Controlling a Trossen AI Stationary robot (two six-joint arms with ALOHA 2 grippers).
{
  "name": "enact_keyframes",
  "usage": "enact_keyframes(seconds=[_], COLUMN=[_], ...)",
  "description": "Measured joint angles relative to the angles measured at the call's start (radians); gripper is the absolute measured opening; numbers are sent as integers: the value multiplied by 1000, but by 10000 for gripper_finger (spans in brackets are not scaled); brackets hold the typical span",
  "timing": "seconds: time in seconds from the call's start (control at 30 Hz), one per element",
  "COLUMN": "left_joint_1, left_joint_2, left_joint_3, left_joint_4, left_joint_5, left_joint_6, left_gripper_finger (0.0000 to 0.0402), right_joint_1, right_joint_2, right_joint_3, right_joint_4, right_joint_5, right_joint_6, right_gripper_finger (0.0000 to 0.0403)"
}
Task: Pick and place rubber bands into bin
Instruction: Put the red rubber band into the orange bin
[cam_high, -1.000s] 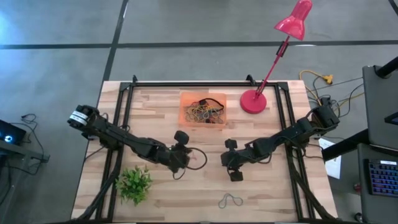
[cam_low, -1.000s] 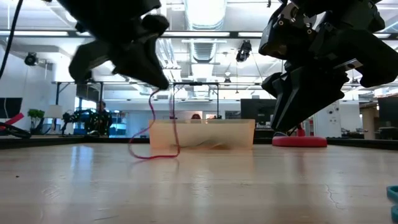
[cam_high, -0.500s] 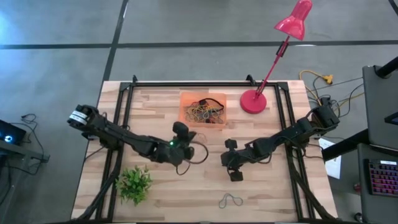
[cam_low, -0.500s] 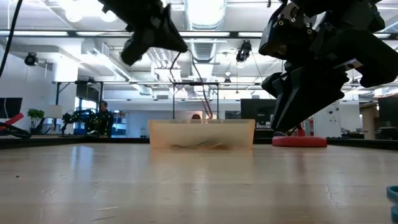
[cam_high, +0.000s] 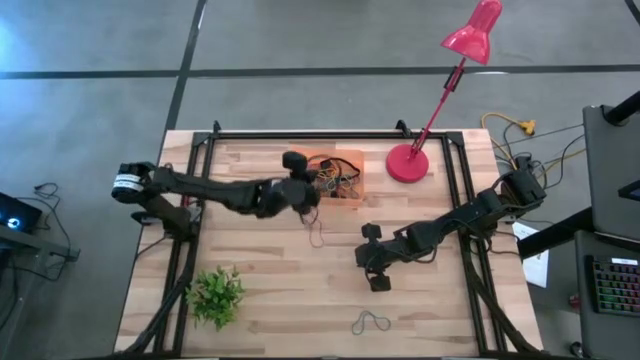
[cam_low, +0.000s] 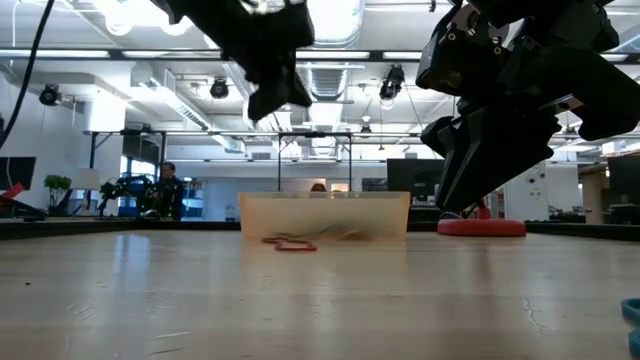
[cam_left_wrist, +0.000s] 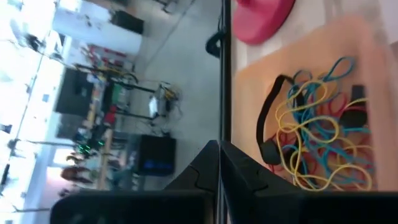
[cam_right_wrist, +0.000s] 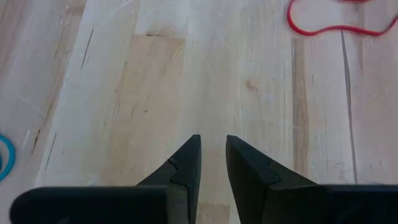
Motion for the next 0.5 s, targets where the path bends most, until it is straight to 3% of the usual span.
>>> enact_keyframes(seconds=[0.13, 0.3, 0.4, 0.5], left_joint_1=[47, 0, -53, -87], left_joint_2=[5, -6, -15, -13], left_joint_3=[-10, -13, -13, -13], left_joint_4=[-4, -22, -84, -182], left_joint_5=[78, 173, 288, 468], left_joint_6=[-47, -100, -128, -141], left_gripper_finger=[0, 0, 0, 0], right_joint_1=[0, 0, 0, -1], right_joint_2=[0, 0, 0, 0], right_joint_3=[0, -1, -7, -12], right_joint_4=[0, -1, -1, -1], right_joint_5=[0, 0, 1, 2], right_joint_6=[0, -8, -18, -18], right_gripper_finger=[63, 63, 63, 63])
